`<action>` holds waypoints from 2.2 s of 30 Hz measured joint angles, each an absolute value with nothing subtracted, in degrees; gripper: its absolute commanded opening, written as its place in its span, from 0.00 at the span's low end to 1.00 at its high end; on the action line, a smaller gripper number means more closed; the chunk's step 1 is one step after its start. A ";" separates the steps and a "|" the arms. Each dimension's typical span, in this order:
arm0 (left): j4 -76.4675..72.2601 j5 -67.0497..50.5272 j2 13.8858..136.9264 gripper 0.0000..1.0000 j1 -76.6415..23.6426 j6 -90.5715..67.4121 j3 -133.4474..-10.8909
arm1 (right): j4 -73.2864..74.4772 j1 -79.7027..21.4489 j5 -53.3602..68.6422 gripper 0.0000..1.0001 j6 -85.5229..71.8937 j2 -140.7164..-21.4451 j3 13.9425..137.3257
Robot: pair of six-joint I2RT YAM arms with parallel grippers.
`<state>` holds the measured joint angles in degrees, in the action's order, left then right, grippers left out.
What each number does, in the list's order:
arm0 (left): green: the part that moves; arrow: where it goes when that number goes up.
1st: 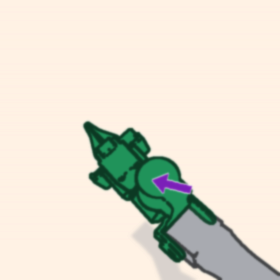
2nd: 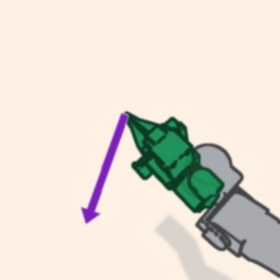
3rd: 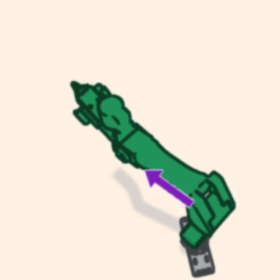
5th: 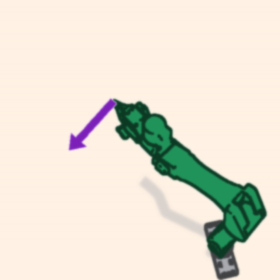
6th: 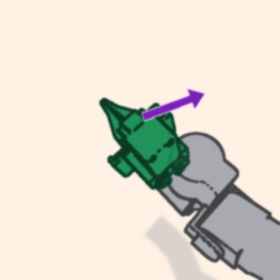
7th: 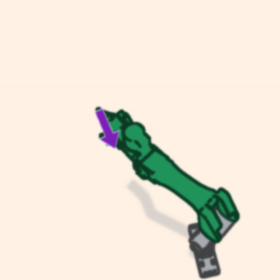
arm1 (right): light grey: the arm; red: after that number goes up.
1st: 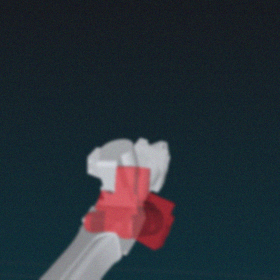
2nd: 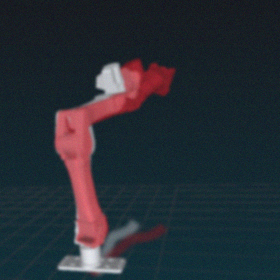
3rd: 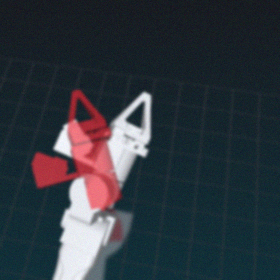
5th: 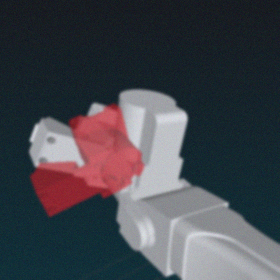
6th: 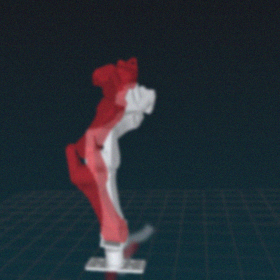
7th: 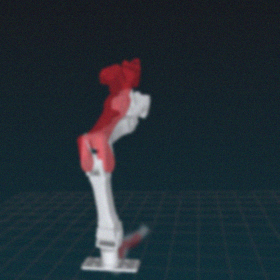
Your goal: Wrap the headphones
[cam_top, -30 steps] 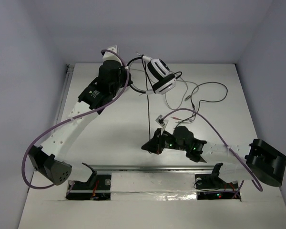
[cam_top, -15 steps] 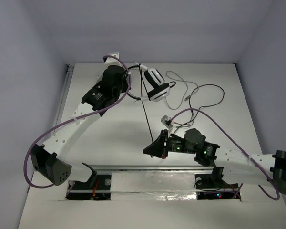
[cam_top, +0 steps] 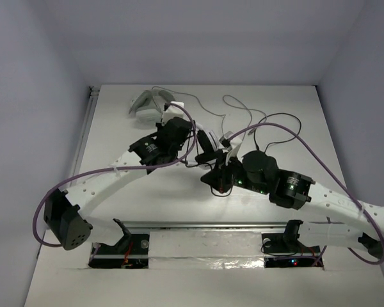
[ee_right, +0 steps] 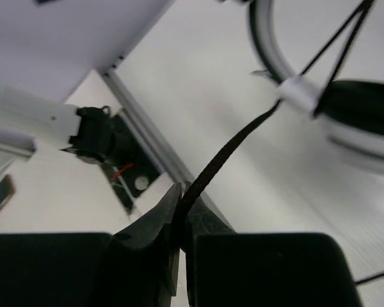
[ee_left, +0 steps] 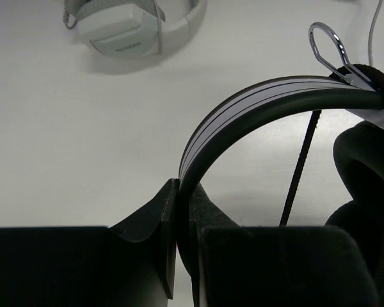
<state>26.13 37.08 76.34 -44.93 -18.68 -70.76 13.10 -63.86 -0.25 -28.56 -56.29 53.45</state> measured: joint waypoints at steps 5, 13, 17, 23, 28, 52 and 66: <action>27.81 37.54 76.20 0.00 -48.40 -16.27 -66.70 | 23.09 -63.90 -10.48 0.00 -24.86 -59.31 59.68; 29.63 33.85 73.60 0.00 -50.63 -12.49 -64.49 | 31.38 -64.20 -22.65 0.00 -18.48 -64.01 65.87; 30.52 30.65 70.96 0.00 -50.61 -10.59 -64.45 | 32.95 -64.23 -27.97 0.00 -16.19 -66.13 67.05; 31.14 23.42 69.58 0.00 -50.57 -8.84 -64.40 | 33.10 -64.23 -38.85 0.00 -14.74 -69.89 67.46; 30.13 19.44 69.25 0.00 -50.52 -8.58 -63.26 | 32.86 -64.20 -45.36 0.09 -13.76 -71.61 67.46; 30.33 7.38 63.94 0.00 -49.98 -7.11 -63.40 | 17.74 -50.50 -33.82 0.33 -14.98 -65.54 57.60; 29.91 -2.92 61.84 0.00 -45.54 -7.07 -73.73 | -8.47 -40.60 -9.65 0.41 -22.24 -58.54 36.10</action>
<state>29.91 -2.92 61.84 -45.54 -7.07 -73.73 -8.47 -40.60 -9.65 -22.24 -58.54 36.10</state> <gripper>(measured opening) 0.051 0.383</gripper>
